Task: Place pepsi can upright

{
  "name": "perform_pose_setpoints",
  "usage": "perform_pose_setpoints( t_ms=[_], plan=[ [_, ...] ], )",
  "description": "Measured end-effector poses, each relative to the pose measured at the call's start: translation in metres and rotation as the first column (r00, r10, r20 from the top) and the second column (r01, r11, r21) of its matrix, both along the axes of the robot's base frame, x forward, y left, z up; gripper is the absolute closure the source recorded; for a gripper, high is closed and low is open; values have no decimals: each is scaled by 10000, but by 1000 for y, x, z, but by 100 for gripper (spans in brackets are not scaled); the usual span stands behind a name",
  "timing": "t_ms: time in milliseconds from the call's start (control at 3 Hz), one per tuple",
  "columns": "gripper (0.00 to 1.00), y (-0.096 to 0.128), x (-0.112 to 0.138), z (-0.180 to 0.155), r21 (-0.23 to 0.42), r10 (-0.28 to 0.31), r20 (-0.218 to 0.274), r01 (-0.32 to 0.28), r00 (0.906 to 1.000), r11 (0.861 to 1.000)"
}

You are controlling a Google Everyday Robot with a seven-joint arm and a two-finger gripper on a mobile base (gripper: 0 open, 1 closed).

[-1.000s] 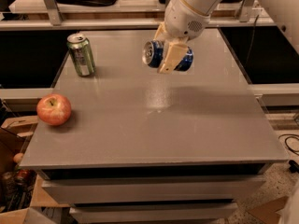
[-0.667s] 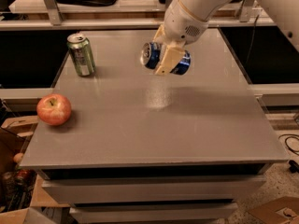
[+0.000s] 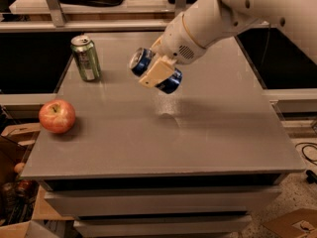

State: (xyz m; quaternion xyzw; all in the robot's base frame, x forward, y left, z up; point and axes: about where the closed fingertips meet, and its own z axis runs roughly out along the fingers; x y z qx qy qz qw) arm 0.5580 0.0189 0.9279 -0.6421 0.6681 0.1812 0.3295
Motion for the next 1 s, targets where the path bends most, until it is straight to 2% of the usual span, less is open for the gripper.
perform_pose_setpoints(
  t_ms=[333, 667, 1000],
  plan=[
    [100, 26, 4, -3, 1734, -335, 83, 315, 9994, 9843],
    [100, 44, 12, -5, 3390, -289, 326, 162, 9991, 9407],
    [100, 51, 16, -11, 4476, -201, 410, -4, 9990, 8942]
  ],
)
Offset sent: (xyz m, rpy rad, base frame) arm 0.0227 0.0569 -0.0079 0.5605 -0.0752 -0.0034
